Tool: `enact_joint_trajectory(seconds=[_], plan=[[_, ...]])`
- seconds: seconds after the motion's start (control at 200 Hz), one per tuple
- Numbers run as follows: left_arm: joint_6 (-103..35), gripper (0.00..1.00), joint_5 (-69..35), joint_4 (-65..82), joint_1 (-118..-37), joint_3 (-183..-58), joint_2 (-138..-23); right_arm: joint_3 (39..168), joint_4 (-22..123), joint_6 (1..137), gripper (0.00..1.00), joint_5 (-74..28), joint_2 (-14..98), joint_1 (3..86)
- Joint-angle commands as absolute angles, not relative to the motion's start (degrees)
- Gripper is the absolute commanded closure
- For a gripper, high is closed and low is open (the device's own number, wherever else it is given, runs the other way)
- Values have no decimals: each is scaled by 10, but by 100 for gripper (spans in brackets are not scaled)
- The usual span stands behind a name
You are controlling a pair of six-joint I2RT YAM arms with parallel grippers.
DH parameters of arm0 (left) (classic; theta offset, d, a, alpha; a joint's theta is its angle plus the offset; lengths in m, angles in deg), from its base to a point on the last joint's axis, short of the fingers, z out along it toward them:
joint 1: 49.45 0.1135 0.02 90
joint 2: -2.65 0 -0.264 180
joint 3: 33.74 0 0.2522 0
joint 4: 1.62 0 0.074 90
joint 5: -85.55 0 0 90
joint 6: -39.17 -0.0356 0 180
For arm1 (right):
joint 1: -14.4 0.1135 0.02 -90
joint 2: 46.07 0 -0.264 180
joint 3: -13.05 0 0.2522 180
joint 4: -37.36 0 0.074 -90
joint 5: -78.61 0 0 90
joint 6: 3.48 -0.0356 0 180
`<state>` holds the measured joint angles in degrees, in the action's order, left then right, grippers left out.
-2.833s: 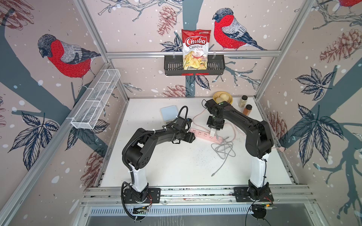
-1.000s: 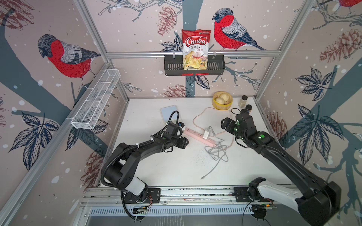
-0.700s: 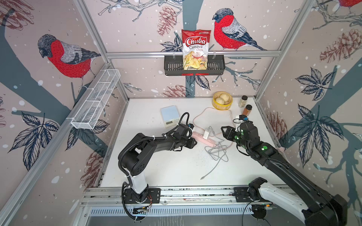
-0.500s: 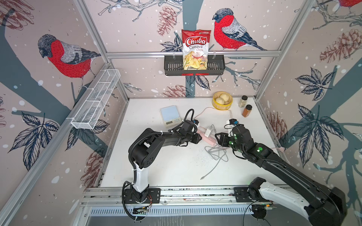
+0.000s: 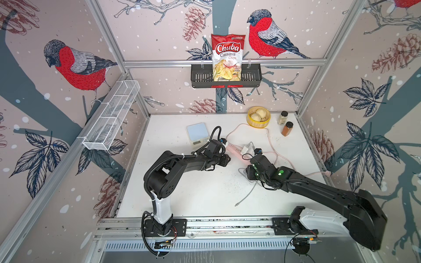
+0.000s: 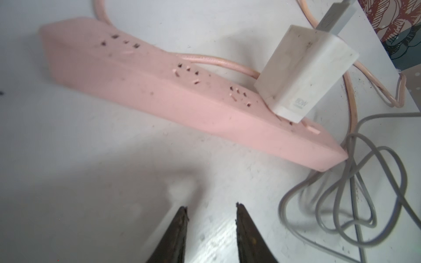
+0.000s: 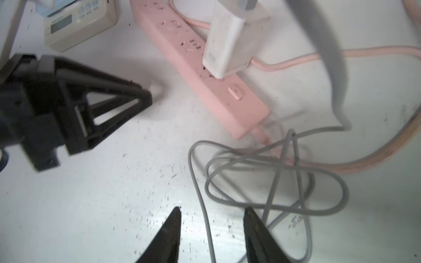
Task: Charge the electronic scale
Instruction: Adjust the charging cable at the center of the board, then pick up the charging cable from the center of the board.
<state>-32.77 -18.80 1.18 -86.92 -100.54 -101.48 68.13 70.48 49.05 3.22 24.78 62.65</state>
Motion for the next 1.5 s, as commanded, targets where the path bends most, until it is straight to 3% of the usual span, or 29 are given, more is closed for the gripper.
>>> enact_joint_trajectory(seconds=[0.0,0.26,0.655,1.111,1.491], plan=[[-336,63,-183,20,-869,-973,-979,717,675,517,60,69,303,613],[-364,58,-172,11,-892,-861,-870,760,654,547,71,77,440,587],[-410,51,-133,-34,-988,-741,-753,755,626,557,77,59,501,598],[-489,48,-45,-50,-1171,-786,-816,714,575,596,71,-45,306,557],[-486,56,-60,-69,-1216,-818,-899,665,594,601,70,-54,168,497]])
